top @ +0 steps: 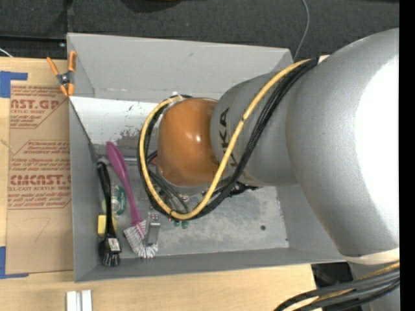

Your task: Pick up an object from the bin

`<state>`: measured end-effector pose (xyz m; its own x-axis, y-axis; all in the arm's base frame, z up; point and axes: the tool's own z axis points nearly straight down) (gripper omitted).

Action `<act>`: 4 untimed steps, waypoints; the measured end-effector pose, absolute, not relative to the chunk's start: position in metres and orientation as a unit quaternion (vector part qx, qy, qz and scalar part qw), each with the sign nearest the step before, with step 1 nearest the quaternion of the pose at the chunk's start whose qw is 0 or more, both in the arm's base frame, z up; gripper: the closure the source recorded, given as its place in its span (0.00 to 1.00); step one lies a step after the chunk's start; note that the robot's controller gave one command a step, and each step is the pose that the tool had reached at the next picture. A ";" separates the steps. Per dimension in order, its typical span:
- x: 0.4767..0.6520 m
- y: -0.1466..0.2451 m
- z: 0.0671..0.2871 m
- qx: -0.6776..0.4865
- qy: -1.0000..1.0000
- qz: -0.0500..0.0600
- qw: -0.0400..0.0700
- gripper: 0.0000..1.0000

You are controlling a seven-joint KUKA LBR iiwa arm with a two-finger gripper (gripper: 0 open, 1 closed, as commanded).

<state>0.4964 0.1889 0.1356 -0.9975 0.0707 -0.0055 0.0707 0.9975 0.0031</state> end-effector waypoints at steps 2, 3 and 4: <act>0.482 0.186 0.071 0.094 0.996 0.003 0.005 0.00; 0.487 0.181 0.070 0.125 0.992 0.001 0.000 1.00; 0.487 0.181 0.070 0.125 0.992 0.001 0.000 1.00</act>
Offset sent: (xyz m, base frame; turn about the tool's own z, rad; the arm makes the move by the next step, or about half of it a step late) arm -0.0156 -0.0034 -0.0656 0.1163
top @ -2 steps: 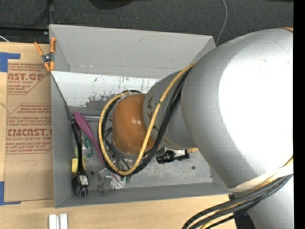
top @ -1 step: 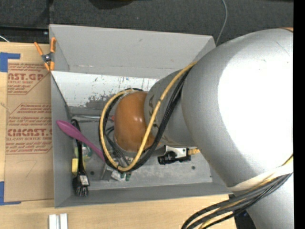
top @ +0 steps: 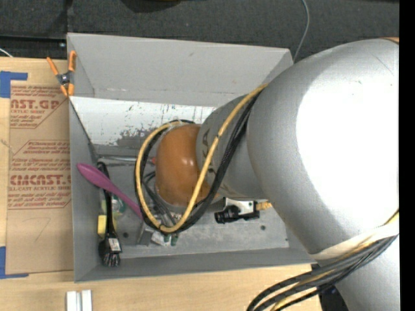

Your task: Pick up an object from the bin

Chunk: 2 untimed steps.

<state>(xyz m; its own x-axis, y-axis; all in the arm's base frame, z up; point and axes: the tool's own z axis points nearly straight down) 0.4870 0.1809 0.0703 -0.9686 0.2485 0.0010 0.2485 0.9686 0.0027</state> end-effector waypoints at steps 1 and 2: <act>0.487 0.181 0.071 -0.125 -0.992 -0.001 0.001 1.00; 0.483 0.180 0.098 -0.125 -0.992 0.001 0.006 1.00</act>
Offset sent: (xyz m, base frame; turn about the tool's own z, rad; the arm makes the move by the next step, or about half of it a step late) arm 0.0001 0.0000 0.0715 0.0001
